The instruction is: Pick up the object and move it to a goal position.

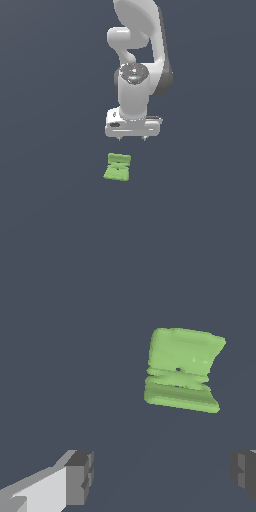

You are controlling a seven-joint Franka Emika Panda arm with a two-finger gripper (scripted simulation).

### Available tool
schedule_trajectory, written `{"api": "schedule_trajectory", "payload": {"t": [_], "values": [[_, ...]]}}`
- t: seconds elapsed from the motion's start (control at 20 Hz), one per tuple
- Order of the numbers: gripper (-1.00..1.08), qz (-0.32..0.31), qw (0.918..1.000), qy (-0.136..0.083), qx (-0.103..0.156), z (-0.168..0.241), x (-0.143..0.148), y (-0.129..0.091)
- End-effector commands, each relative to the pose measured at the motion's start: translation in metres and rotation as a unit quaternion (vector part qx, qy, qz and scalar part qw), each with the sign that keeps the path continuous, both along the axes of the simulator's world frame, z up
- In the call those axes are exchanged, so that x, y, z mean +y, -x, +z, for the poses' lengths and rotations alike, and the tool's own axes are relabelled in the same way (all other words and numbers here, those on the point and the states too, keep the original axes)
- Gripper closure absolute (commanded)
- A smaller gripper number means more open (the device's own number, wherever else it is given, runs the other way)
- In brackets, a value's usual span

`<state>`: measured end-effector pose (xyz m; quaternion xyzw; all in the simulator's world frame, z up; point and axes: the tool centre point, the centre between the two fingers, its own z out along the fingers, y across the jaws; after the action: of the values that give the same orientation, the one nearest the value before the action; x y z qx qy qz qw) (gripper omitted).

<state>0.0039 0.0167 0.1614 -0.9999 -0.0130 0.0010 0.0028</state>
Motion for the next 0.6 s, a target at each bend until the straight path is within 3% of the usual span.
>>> {"api": "schedule_trajectory", "payload": {"t": [0.0, 0.55], "values": [[-0.2, 0.0, 1.0, 0.0, 0.0, 0.0, 0.0, 0.0], [-0.2, 0.022, 0.9997, -0.009, 0.002, 0.005, 0.023, 0.005]]}}
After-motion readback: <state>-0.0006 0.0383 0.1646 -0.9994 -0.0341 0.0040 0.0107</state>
